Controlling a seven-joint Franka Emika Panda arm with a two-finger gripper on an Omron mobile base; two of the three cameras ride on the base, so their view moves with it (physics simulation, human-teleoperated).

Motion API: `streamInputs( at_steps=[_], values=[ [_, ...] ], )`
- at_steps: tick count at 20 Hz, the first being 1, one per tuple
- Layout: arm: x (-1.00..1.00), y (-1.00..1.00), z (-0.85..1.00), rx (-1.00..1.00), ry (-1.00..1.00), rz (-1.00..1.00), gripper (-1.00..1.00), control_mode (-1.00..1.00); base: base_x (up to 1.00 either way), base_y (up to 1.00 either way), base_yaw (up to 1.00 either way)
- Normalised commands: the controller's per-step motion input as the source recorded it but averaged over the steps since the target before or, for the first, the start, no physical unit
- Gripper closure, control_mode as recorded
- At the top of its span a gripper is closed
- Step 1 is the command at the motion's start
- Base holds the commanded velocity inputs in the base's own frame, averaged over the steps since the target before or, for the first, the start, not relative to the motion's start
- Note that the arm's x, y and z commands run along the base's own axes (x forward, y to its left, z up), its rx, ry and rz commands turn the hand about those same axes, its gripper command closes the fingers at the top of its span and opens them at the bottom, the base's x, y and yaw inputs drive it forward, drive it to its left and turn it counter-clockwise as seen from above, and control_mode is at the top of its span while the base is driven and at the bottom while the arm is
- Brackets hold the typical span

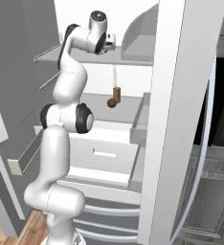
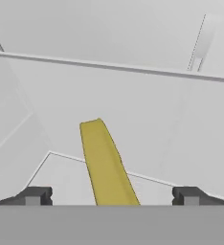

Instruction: Pick the egg and butter from the fridge and place them by the bowl for mixing.

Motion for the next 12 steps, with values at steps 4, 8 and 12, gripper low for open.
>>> streamInputs(
  at_steps=[4,8,12],
  values=[
    [0.01,0.0,-0.01,-0.01,0.0,0.0,-1.0,-1.0,0.0,0.0,0.0],
    [0.0,0.0,0.0,0.0,0.0,0.0,-1.0,-1.0,0.0,0.0,0.0],
    [0.0,0.0,-0.29,-0.09,0.04,0.0,-1.0,-1.0,0.0,0.0,0.0]
  ],
)
